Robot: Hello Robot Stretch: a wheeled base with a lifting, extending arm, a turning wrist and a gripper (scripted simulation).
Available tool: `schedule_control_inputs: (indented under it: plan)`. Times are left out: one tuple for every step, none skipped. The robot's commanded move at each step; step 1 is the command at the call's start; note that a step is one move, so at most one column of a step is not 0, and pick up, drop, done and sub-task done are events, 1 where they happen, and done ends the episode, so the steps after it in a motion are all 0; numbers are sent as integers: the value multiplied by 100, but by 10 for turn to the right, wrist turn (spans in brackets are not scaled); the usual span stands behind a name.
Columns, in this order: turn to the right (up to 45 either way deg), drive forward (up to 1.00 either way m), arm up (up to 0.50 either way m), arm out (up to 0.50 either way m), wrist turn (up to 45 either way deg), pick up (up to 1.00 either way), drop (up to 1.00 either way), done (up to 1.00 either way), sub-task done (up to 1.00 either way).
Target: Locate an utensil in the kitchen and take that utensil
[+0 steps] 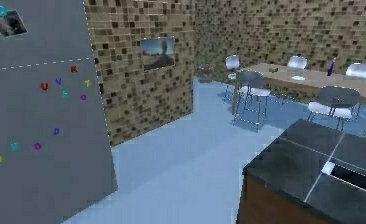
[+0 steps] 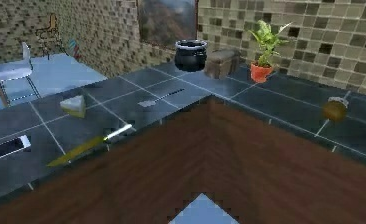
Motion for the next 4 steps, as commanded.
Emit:
schedule_control_inputs:
  plan:
    - [450, 0, 0, 0, 0, 0, 0, 0, 0]
    - [450, 0, 0, 0, 0, 0, 0, 0, 0]
    - [150, 0, 0, 0, 0, 0, 0, 0, 0]
    - [0, 40, 0, 0, 0, 0, 0, 0, 0]
